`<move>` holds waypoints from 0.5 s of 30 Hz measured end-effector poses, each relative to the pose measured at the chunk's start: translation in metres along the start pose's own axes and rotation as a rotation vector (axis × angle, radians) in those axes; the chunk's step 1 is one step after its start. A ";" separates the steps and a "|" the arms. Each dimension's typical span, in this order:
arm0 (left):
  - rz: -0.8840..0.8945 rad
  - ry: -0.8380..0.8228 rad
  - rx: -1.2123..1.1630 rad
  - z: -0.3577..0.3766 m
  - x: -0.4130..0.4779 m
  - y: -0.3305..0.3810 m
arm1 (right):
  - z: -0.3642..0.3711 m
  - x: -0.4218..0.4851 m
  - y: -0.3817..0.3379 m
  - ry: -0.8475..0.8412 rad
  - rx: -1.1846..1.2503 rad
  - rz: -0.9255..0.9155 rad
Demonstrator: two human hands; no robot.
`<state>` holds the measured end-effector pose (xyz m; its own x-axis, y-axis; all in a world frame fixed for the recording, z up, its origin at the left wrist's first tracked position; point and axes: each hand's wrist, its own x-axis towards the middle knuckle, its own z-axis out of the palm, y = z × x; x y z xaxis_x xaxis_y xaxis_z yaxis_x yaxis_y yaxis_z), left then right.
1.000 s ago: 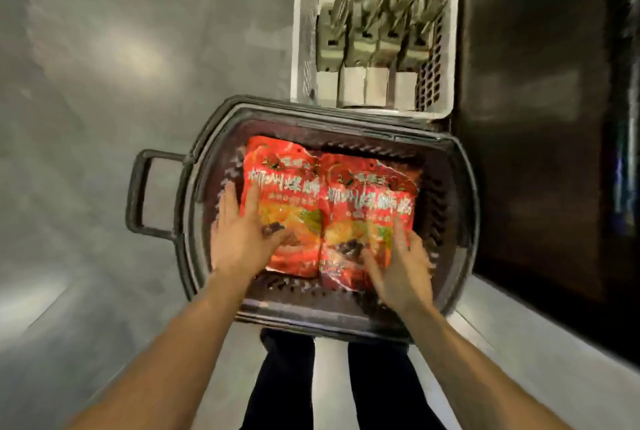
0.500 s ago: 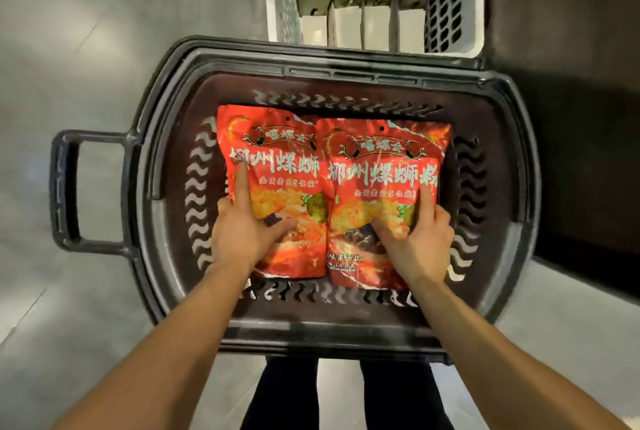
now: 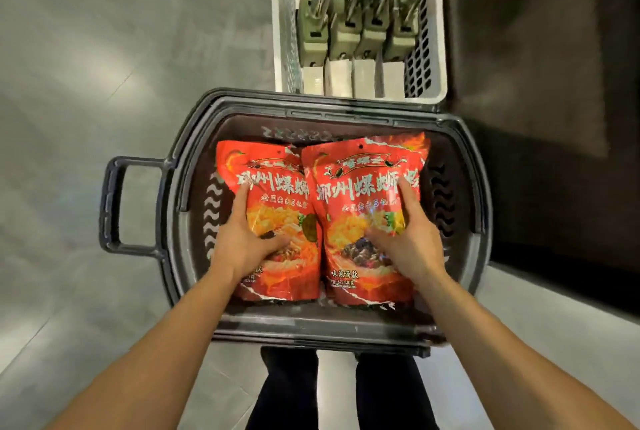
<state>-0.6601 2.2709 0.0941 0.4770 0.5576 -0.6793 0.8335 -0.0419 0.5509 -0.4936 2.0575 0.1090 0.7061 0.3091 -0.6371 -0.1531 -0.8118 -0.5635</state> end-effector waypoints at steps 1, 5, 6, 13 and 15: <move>0.014 0.011 -0.041 -0.009 -0.012 0.006 | -0.007 -0.010 -0.012 0.002 0.001 -0.018; 0.080 0.095 -0.184 -0.061 -0.064 0.046 | -0.045 -0.052 -0.062 0.047 0.074 -0.173; 0.121 0.110 -0.215 -0.077 -0.076 0.059 | -0.058 -0.061 -0.076 0.059 0.088 -0.206; 0.446 0.275 -0.387 -0.213 -0.166 0.214 | -0.186 -0.134 -0.232 0.210 0.242 -0.455; 0.568 0.334 -0.418 -0.251 -0.198 0.269 | -0.232 -0.164 -0.284 0.280 0.285 -0.537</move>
<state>-0.6003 2.3576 0.4980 0.6349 0.7669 -0.0934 0.2810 -0.1167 0.9526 -0.4060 2.1221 0.4953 0.8822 0.4622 -0.0899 0.1207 -0.4066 -0.9056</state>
